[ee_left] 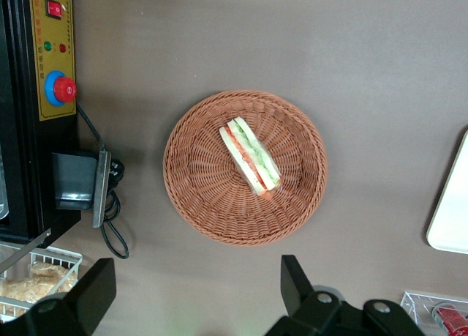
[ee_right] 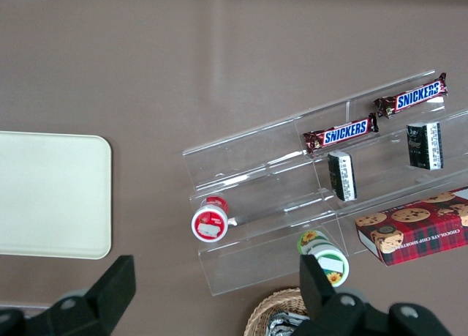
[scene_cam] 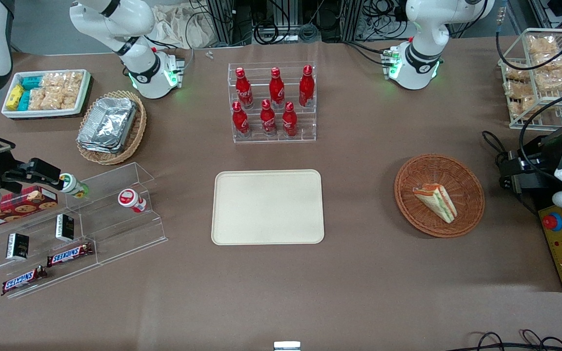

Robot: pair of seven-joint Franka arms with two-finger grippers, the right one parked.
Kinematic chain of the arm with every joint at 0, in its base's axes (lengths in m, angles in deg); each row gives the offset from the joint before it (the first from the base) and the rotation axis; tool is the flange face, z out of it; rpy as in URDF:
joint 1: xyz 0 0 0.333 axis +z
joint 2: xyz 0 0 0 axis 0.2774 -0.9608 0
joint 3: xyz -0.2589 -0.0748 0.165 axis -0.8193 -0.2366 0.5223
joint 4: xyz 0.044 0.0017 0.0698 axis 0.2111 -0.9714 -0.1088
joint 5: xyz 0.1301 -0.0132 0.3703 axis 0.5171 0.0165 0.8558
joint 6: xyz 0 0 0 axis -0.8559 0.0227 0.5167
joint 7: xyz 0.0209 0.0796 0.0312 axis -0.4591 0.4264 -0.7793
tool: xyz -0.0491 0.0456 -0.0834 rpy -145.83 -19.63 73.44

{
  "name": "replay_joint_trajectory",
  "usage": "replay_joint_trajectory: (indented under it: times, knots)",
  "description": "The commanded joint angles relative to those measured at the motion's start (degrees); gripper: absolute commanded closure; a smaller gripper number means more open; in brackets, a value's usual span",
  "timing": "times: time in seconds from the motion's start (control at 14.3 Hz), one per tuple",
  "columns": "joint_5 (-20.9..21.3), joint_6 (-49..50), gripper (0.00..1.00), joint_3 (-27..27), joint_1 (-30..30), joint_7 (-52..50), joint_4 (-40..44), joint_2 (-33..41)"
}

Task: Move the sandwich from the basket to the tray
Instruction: 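Move the left gripper over the wrapped sandwich in the wicker basket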

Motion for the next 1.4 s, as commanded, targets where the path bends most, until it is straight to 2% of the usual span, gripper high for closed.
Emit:
replay_joint_trajectory:
  times: [0.0,0.35,0.56,0.84,1.12,1.33]
  knots:
    - [-0.8,-1.1,0.00,0.8,-0.8,0.3,1.4,-0.5]
    - [-0.9,-0.1,0.00,0.7,-0.9,-0.2,-0.4,-0.4]
    - [-1.2,-4.1,0.00,0.4,-1.0,-0.7,-10.3,4.4]
    - [-1.3,-17.4,0.00,0.1,-1.0,-5.1,-27.5,11.8]
    - [-3.3,-22.7,0.00,-0.8,-1.2,-11.6,-32.5,11.1]
    - [-3.3,-29.9,0.00,-1.8,-1.8,-20.3,-38.1,10.0]
